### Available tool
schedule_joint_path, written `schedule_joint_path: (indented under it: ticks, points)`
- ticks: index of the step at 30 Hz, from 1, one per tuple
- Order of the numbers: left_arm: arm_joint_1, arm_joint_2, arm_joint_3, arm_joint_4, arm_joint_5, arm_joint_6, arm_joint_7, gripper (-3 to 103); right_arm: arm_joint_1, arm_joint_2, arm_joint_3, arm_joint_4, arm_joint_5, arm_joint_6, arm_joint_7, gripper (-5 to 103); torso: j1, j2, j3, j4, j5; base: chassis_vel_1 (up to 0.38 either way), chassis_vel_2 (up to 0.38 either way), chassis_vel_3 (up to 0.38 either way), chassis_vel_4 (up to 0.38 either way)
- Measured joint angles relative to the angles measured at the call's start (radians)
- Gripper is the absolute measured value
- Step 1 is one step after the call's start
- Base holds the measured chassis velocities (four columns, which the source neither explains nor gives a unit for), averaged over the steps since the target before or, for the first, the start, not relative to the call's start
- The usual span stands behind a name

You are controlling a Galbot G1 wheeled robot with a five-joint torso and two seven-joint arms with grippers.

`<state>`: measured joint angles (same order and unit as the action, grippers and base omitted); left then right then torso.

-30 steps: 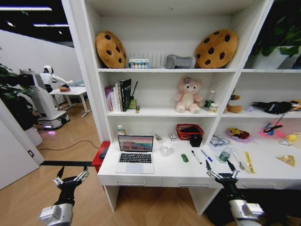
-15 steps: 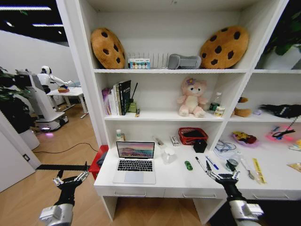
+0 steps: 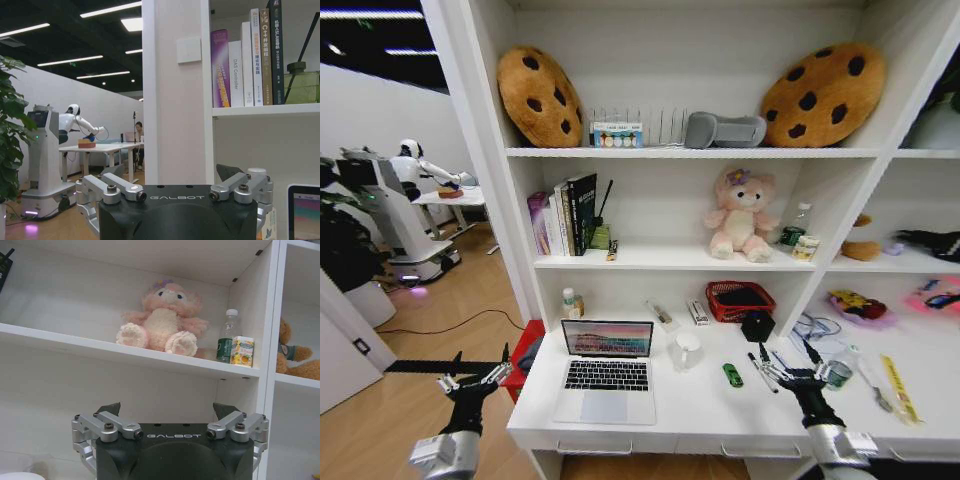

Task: Organize the objects on the table.

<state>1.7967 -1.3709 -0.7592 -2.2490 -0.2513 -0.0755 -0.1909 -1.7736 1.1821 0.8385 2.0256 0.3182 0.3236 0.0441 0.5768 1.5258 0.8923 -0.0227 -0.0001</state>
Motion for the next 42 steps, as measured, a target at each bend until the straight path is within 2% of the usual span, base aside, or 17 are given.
schedule_joint_path:
  ticks: [6,10,16,18,19,21,22,23,24,27,28,32,33,35,36,39,42]
  points:
    - [0.004,0.002,0.001,0.000,0.017,0.007,0.002,100,-0.001,0.008,-0.004,0.007,0.003,0.003,0.008,100,0.001,0.000,0.000,0.0001,0.0001,-0.110,0.118,0.088,-0.098]
    - [0.013,0.014,0.004,0.000,0.043,0.009,0.019,86,0.000,0.013,-0.004,-0.004,0.000,0.002,0.014,100,0.000,0.000,0.000,0.0000,0.0000,-0.015,0.006,0.010,-0.015]
    - [0.031,0.104,0.010,-0.009,0.053,0.015,0.051,64,-0.005,0.031,-0.002,-0.033,-0.007,0.020,0.016,100,0.000,0.000,0.000,0.0001,0.0000,0.000,0.000,0.000,0.000]
    - [0.053,0.202,0.006,-0.020,0.051,0.018,0.062,54,0.001,0.031,-0.010,-0.053,-0.010,0.028,0.016,100,0.000,0.000,0.000,-0.0001,0.0000,0.000,0.000,0.000,0.000]
    - [0.053,0.202,0.006,-0.020,0.051,0.018,0.062,54,0.001,0.031,-0.010,-0.053,-0.010,0.028,0.016,100,0.000,0.000,0.000,-0.0001,0.0000,0.000,0.000,0.000,0.000]
    - [0.077,0.322,0.006,-0.028,0.033,0.030,0.068,43,0.009,0.031,-0.014,-0.071,-0.010,0.037,0.018,100,0.000,0.000,0.000,0.0001,0.0003,0.000,0.000,0.000,0.000]
    - [0.077,0.322,0.006,-0.028,0.033,0.030,0.068,43,0.009,0.031,-0.014,-0.071,-0.010,0.037,0.018,100,0.000,0.000,0.000,0.0001,0.0003,0.000,0.000,0.000,0.000]
    - [0.080,0.406,0.007,-0.027,0.012,0.041,0.068,37,0.011,0.036,-0.014,-0.080,-0.009,0.042,0.020,100,0.000,0.000,0.000,0.0004,-0.0005,0.000,0.000,0.000,0.000]
    - [0.080,0.406,0.007,-0.027,0.012,0.041,0.068,37,0.011,0.036,-0.014,-0.080,-0.009,0.042,0.020,100,0.000,0.000,0.000,0.0004,-0.0005,0.000,0.000,0.000,0.000]
    - [0.068,0.618,0.007,-0.026,-0.079,0.081,0.058,21,0.009,0.046,-0.014,-0.095,-0.010,0.050,0.020,100,0.000,0.000,0.000,0.0000,-0.0002,0.000,0.000,0.000,0.000]
    - [0.068,0.618,0.007,-0.026,-0.079,0.081,0.058,21,0.009,0.046,-0.014,-0.095,-0.010,0.050,0.020,100,0.000,0.000,0.000,0.0000,-0.0002,0.000,0.000,0.000,0.000]
    - [0.028,0.807,0.004,-0.024,-0.189,0.115,0.044,5,0.008,0.058,-0.014,-0.105,-0.021,0.053,0.021,100,0.000,0.000,0.000,0.0000,-0.0002,0.000,0.000,0.000,0.000]
    - [0.028,0.807,0.004,-0.024,-0.189,0.115,0.044,5,0.008,0.058,-0.014,-0.105,-0.021,0.053,0.021,100,0.000,0.000,0.000,0.0000,-0.0002,0.000,0.000,0.000,0.000]
    - [0.001,0.919,0.000,-0.020,-0.262,0.131,0.037,0,0.009,0.065,-0.014,-0.108,-0.030,0.053,0.024,100,0.000,0.000,0.000,-0.0001,-0.0001,0.000,0.000,0.000,0.000]
    - [0.001,0.919,0.000,-0.020,-0.262,0.131,0.037,0,0.009,0.065,-0.014,-0.108,-0.030,0.053,0.024,100,0.000,0.000,0.000,-0.0001,-0.0001,0.000,0.000,0.000,0.000]
    - [-0.007,1.040,0.005,-0.018,-0.305,0.133,0.039,0,0.012,0.074,-0.017,-0.109,-0.042,0.052,0.027,100,0.000,0.000,0.000,0.0000,0.0000,0.000,0.000,0.000,0.000]
    - [-0.007,1.082,0.009,-0.018,-0.319,0.133,0.041,0,0.014,0.079,-0.020,-0.109,-0.046,0.051,0.028,100,0.000,0.000,0.000,0.0001,0.0000,0.000,0.000,0.000,0.000]
